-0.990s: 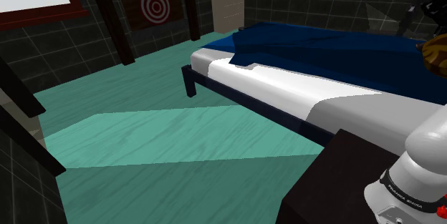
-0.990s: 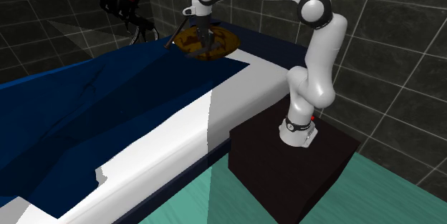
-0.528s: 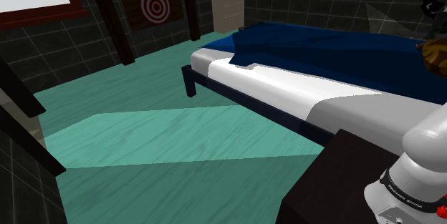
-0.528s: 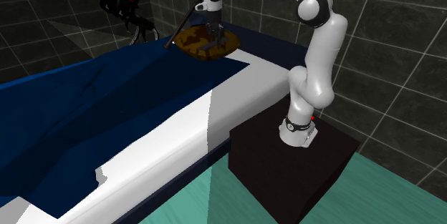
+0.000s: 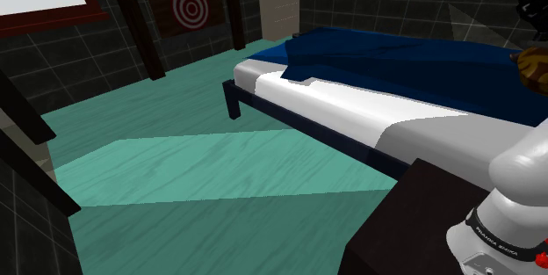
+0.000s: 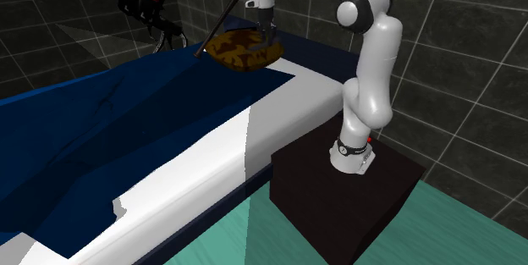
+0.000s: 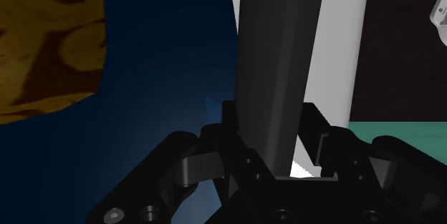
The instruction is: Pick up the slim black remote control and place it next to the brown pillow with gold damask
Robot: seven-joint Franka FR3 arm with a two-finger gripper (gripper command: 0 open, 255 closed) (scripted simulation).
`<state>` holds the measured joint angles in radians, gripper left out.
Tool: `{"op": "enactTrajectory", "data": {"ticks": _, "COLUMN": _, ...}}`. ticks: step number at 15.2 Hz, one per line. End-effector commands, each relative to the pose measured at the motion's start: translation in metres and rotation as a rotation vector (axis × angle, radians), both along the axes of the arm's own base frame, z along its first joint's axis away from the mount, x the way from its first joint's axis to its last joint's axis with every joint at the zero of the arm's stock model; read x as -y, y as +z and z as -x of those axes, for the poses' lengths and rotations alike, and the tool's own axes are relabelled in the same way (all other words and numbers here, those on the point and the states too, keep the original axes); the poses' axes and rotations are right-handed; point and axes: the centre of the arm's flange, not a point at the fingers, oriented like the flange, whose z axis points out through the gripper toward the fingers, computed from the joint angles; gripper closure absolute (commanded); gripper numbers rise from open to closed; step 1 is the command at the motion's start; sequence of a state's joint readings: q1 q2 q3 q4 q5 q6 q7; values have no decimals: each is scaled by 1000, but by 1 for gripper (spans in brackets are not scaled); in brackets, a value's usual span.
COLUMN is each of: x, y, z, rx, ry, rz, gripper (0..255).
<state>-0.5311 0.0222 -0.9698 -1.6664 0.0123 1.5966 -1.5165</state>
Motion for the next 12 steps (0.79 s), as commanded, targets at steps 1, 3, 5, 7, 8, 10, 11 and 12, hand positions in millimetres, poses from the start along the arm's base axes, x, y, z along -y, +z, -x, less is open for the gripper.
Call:
{"op": "enactTrajectory", "data": {"ticks": 1, "x": 11, "y": 2, "z": 21, "rx": 1, "ry": 3, "rz": 1, "gripper": 255}}
{"op": "enactTrajectory", "data": {"ticks": 3, "x": 21, "y": 2, "z": 46, "rx": 1, "ry": 3, "rz": 1, "gripper": 255}}
{"op": "enactTrajectory", "data": {"ticks": 5, "x": 31, "y": 2, "z": 70, "rx": 1, "ry": 3, "rz": 1, "gripper": 255}}
{"op": "enactTrajectory", "data": {"ticks": 7, "x": 41, "y": 2, "z": 95, "rx": 1, "ry": 3, "rz": 1, "gripper": 255}}
{"op": "enactTrajectory", "data": {"ticks": 8, "x": 46, "y": 2, "z": 107, "rx": 1, "ry": 3, "rz": 1, "gripper": 255}}
{"op": "enactTrajectory", "data": {"ticks": 10, "x": 56, "y": 2, "z": 131, "rx": 1, "ry": 3, "rz": 1, "gripper": 255}}
{"op": "enactTrajectory", "data": {"ticks": 11, "x": 61, "y": 2, "z": 143, "rx": 1, "ry": 3, "rz": 1, "gripper": 255}}
{"op": "enactTrajectory", "data": {"ticks": 12, "x": 61, "y": -3, "z": 143, "rx": 1, "ry": 3, "rz": 1, "gripper": 255}}
